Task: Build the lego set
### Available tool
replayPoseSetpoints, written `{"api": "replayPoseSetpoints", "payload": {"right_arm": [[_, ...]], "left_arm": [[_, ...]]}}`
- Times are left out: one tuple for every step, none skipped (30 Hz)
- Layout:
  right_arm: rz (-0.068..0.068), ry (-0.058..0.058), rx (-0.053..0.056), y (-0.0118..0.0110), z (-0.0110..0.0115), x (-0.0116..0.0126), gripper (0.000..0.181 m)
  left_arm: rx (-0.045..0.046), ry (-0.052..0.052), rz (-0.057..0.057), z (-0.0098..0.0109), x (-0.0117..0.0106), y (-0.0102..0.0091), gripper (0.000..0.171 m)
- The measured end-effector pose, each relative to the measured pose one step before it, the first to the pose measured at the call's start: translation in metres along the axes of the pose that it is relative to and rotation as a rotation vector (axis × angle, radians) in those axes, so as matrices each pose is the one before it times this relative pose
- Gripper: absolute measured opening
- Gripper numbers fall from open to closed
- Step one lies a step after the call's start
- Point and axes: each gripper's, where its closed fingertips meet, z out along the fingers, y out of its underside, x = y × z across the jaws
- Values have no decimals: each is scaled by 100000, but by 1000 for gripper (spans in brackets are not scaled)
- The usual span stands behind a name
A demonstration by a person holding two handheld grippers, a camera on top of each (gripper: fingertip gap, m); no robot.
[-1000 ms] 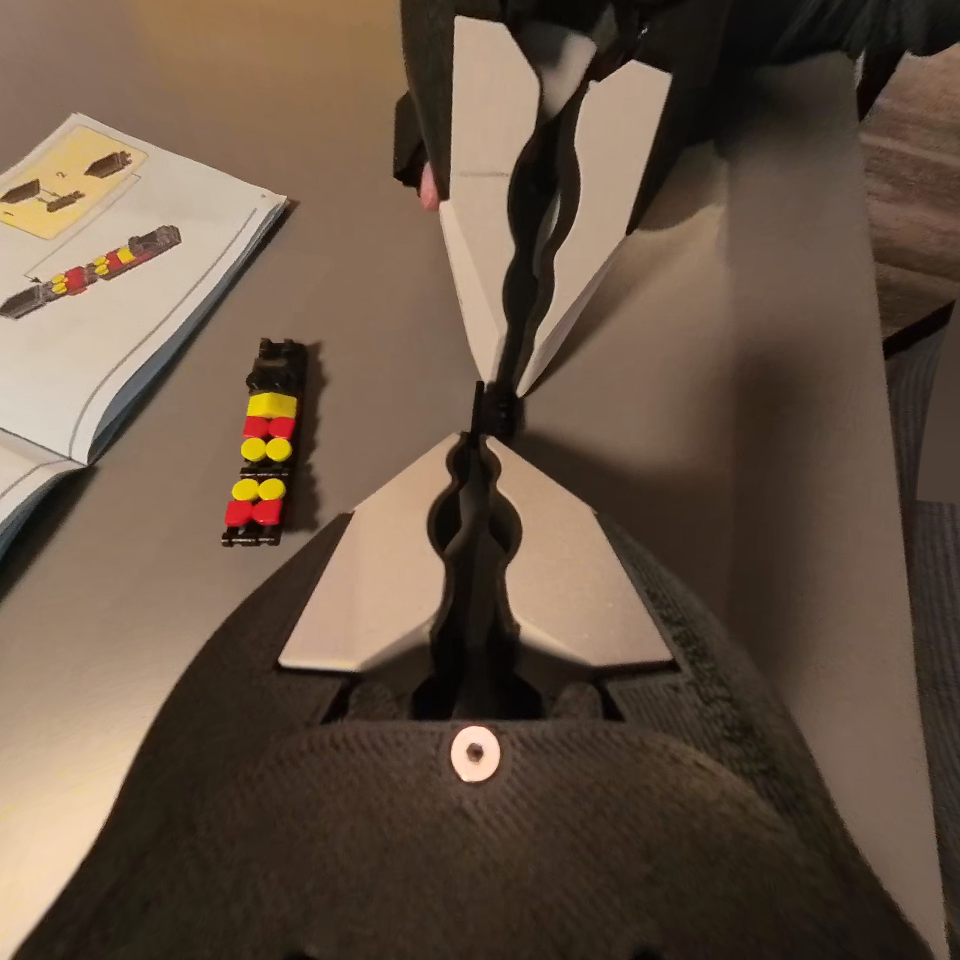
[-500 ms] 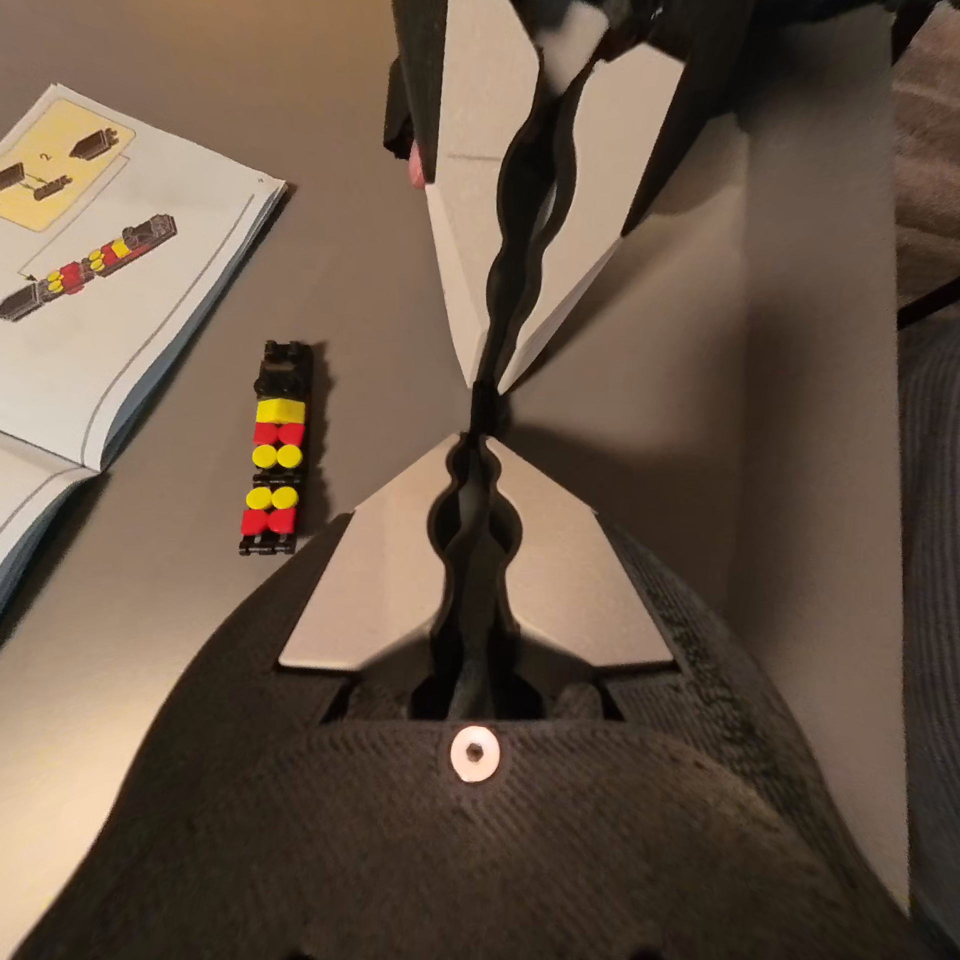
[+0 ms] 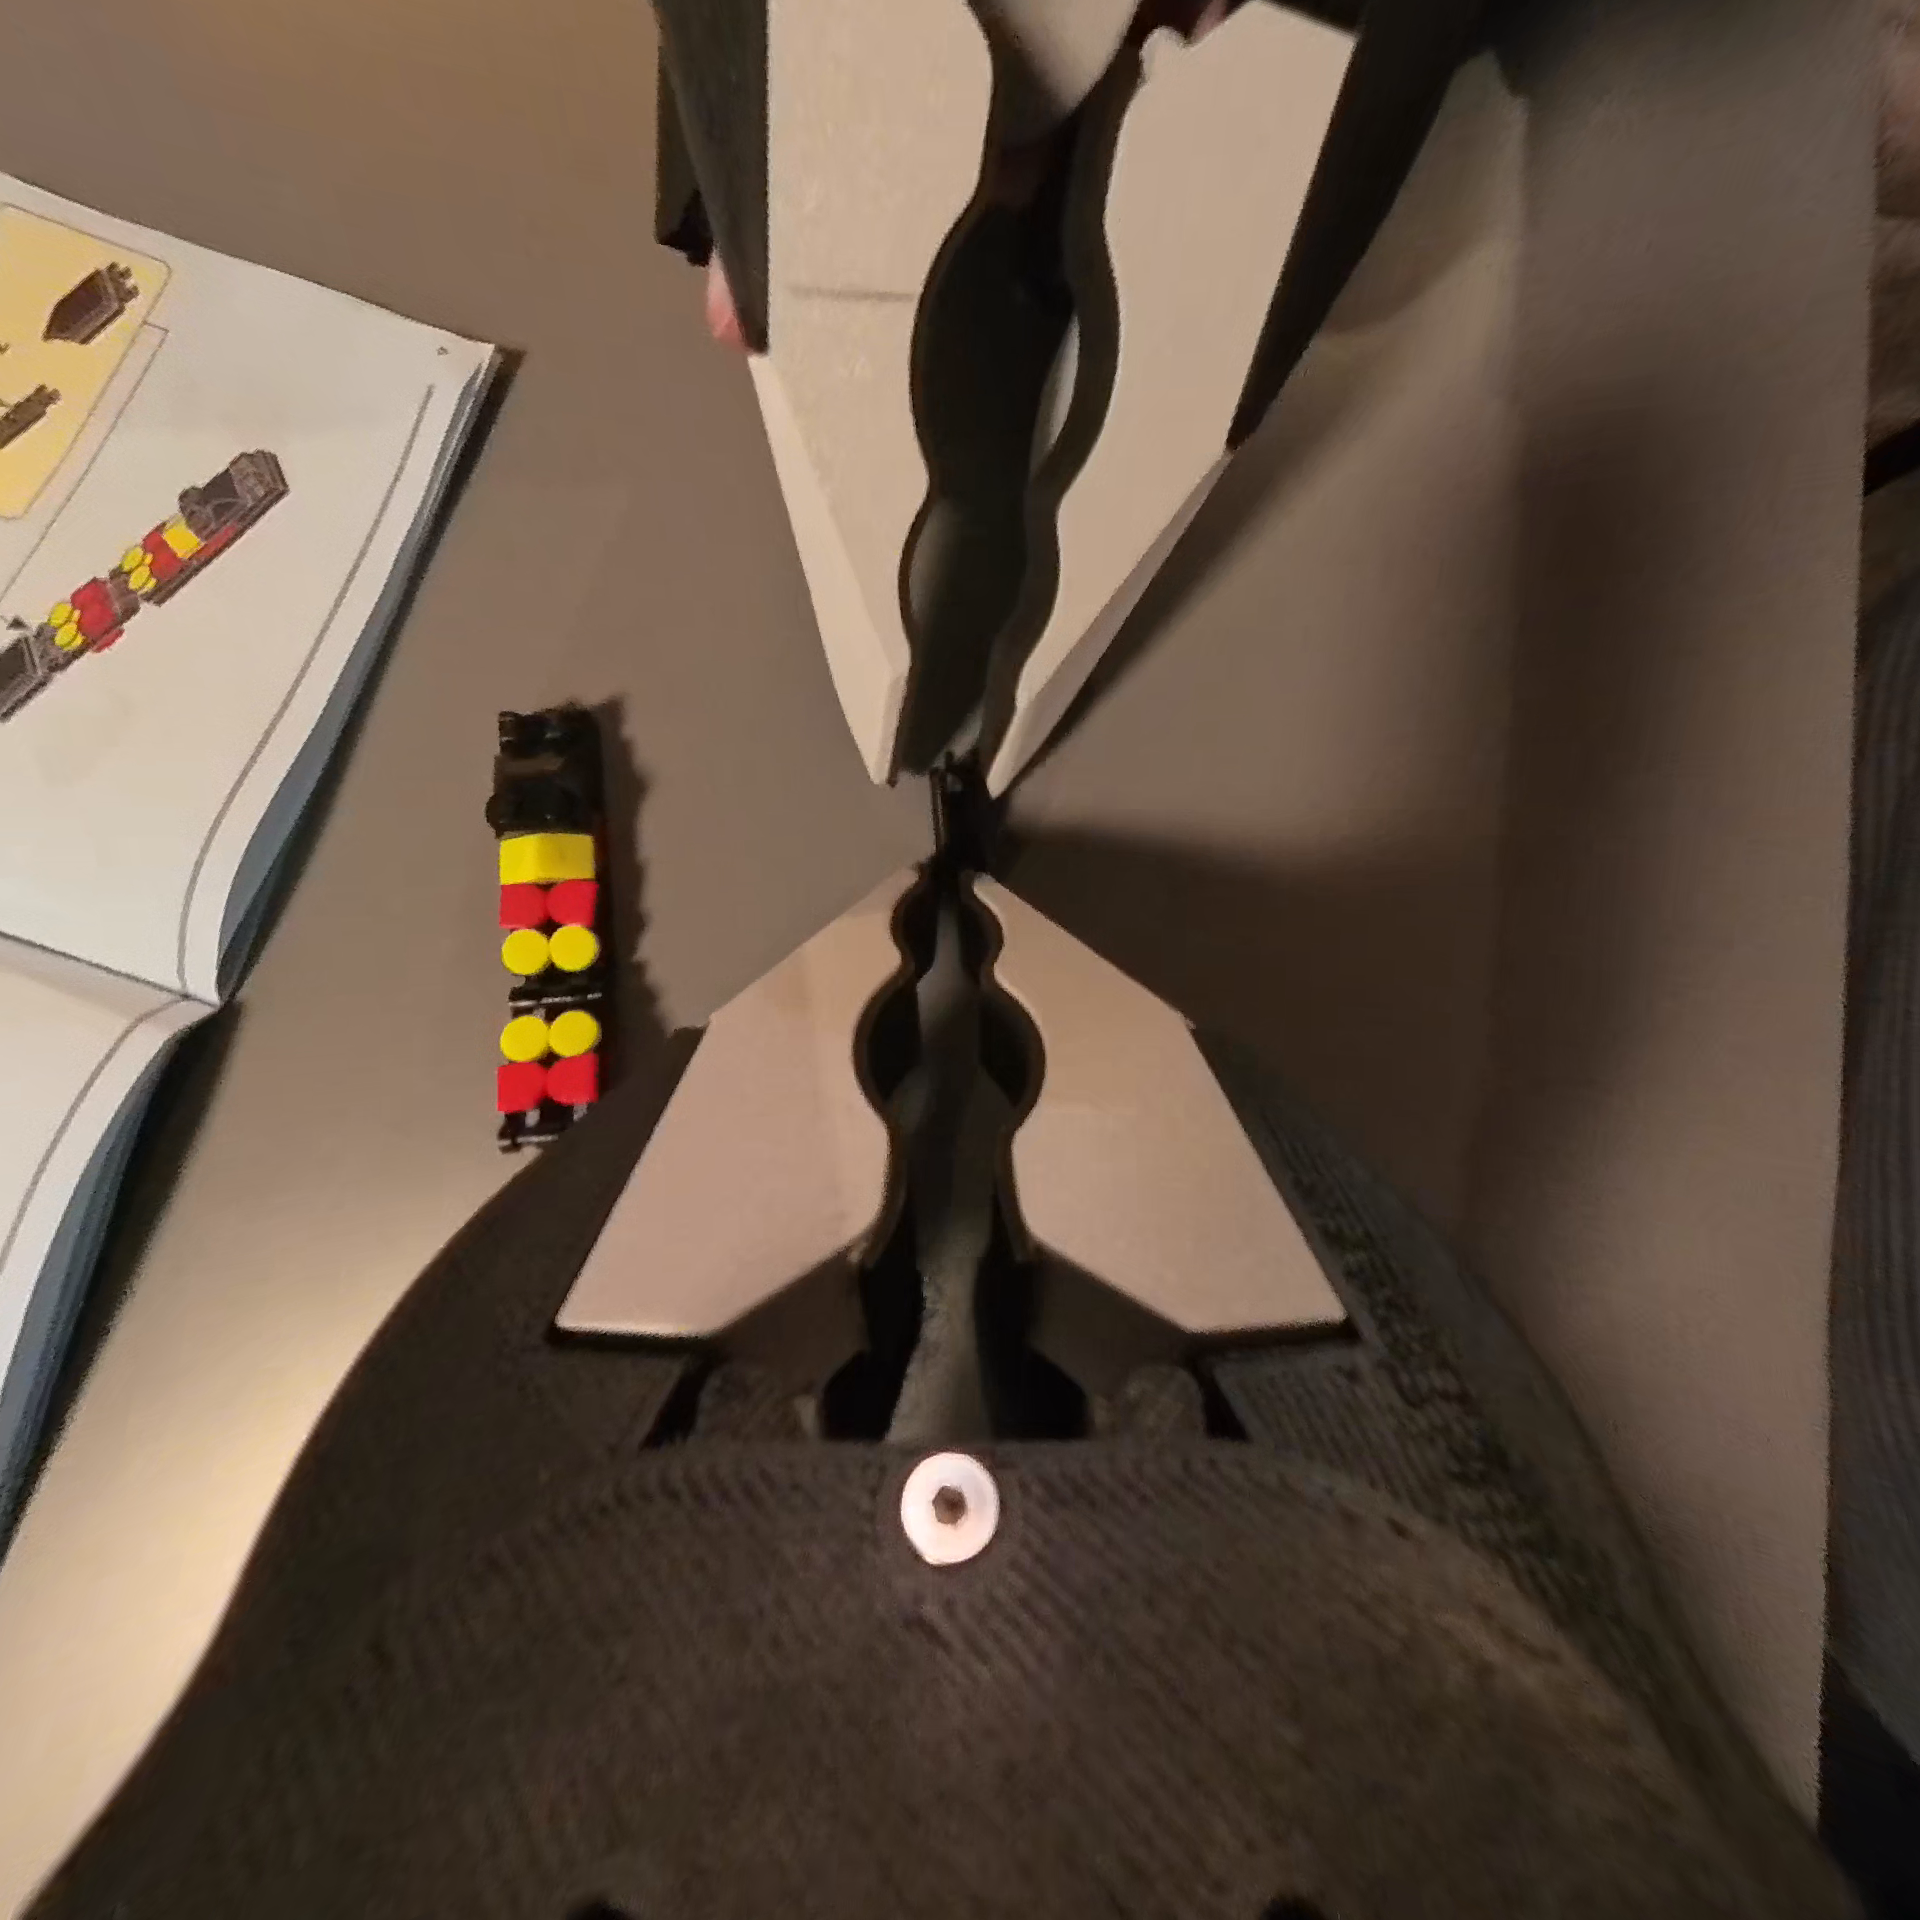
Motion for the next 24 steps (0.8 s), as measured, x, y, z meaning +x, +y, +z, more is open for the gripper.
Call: {"api": "replayPoseSetpoints", "payload": {"right_arm": [[-814, -642, 164, -52, 37, -144, 14], [-921, -635, 102, -46, 31, -149, 14], [-903, -398, 9, -40, 46, -126, 14], [-791, -387, -158, -5, 37, -126, 11], [-700, -441, -24, -10, 14, -129, 9], [-118, -266, 25, 2, -14, -56, 8], [429, -607, 48, 19, -25, -41, 7], [792, -483, 18, 24, -32, 1, 7], [959, -474, -156, 44, -19, 9, 6], [946, -556, -197, 65, -28, -2, 5], [921, -332, -221, 58, -19, 30, 5], [1071, -207, -252, 67, -24, 59, 5], [1377, 27, -360, 81, -9, 110, 5], [1546, -106, -314, 78, -7, 116, 5], [1464, -113, -217, 52, -8, 108, 5], [1365, 10, -373, 73, 7, 108, 5], [1063, -128, -421, 73, 3, 60, 5], [566, 262, -99, 34, -7, 76, 5], [179, 255, -19, 7, -4, 45, 5], [-31, 76, 14, 3, -5, 7, 5], [-37, 139, 33, 0, -4, 16, 5], [47, 64, 0, -3, -11, 14, 5], [138, -63, -41, 8, 12, 1, 5], [149, 2, 13, -3, 5, 18, 5]], "left_arm": [[-1056, 558, 1661, 5, 127, 6, 3], [-991, 675, 1646, 17, 141, 0, 3], [-832, 504, 1036, 15, 103, -11, 3], [-673, 43, 726, 5, 22, 8, 3], [-364, 208, 855, -7, 28, 11, 3], [-82, 325, 702, -2, 38, 8, 3], [166, 180, 277, -16, 19, 16, 3], [390, 46, 28, -15, 2, 21, 3], [860, -73, 309, -17, -4, 4, 3], [1232, 209, 204, -21, 21, -12, 4], [1358, 1972, -122, -9, 259, 7, 11], [1919, 3019, -1331, -17, 345, -86, 20], [1996, 1996, -2406, -23, 119, -112, 26], [1937, 1382, -1987, 10, 3, -104, 29], [1498, 296, -1160, 4, -114, -79, 30], [1048, -621, -441, 14, -194, -48, 30], [717, -882, 482, 27, -152, -46, 30], [406, -1706, 1392, 50, -189, -16, 29], [101, -2106, 2287, 48, -189, 13, 28], [-140, -2069, 2530, 40, -137, 31, 25], [-269, -2023, 1868, 18, -155, 32, 24], [227, -1001, 1125, 5, -47, -36, 22], [294, -202, 277, 7, -8, -13, 22], [345, 438, -556, 16, 13, -9, 21]]}}
